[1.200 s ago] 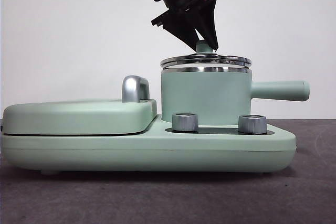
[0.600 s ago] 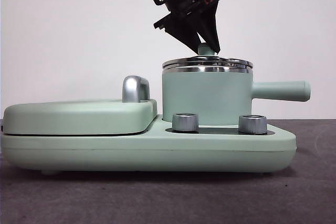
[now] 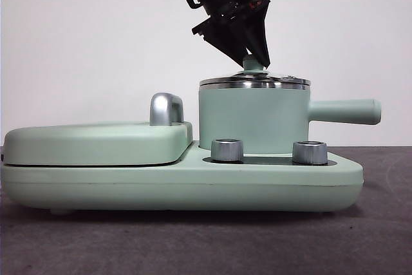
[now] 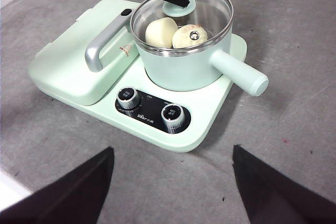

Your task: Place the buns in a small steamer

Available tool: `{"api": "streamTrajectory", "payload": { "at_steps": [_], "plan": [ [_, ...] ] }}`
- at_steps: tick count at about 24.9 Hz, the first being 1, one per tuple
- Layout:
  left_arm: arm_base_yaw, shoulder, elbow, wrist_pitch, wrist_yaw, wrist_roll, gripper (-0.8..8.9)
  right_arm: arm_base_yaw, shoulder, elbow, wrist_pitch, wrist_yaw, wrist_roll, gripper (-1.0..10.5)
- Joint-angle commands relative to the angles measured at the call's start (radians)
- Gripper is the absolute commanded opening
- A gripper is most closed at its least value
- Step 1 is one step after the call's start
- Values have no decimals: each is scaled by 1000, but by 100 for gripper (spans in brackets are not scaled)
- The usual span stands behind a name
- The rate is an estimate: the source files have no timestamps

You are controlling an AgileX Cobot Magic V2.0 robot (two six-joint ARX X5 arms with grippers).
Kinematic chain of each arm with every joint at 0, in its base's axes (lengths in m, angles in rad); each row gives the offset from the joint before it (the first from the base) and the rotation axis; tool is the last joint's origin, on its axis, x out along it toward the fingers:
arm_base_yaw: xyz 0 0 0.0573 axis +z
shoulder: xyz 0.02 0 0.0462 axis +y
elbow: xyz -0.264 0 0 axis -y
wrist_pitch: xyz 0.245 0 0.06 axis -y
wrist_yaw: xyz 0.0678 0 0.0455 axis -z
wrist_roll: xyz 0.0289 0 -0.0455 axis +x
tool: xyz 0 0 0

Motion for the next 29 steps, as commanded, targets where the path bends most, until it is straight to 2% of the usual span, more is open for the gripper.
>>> {"api": "streamTrajectory", "payload": {
  "at_steps": [1, 2, 3, 6, 11, 14, 16, 19, 23, 29],
  "plan": [
    [0, 44, 41, -11, 2, -43, 409, 5, 0, 6, 8, 1, 14, 356],
    [3, 43, 56, -13, 2, -63, 499, 5, 0, 6, 8, 1, 14, 356],
    [6, 41, 79, -24, 2, -80, 537, 5, 0, 6, 8, 1, 14, 356],
    [11, -3, 134, -86, 2, -98, 536, 5, 0, 6, 8, 1, 13, 356],
    [23, -195, 122, -301, 2, -152, 531, 5, 0, 6, 8, 1, 11, 356],
    [24, -356, 16, -355, 2, -169, 530, 5, 1, 6, 8, -10, 10, 356],
    [24, -489, -125, -348, 2, -172, 529, 6, 2, 6, 9, -33, -2, 356],
    [24, -696, -408, -258, 2, -225, 528, 6, 2, 6, 9, -64, -26, 356],
    [23, -932, -756, -37, 1, -342, 528, 5, 2, 6, 15, -79, -46, 356],
    [22, -1194, -1162, 273, -22, -521, 527, 5, 2, 6, 31, -70, -47, 356]
  ]
}}
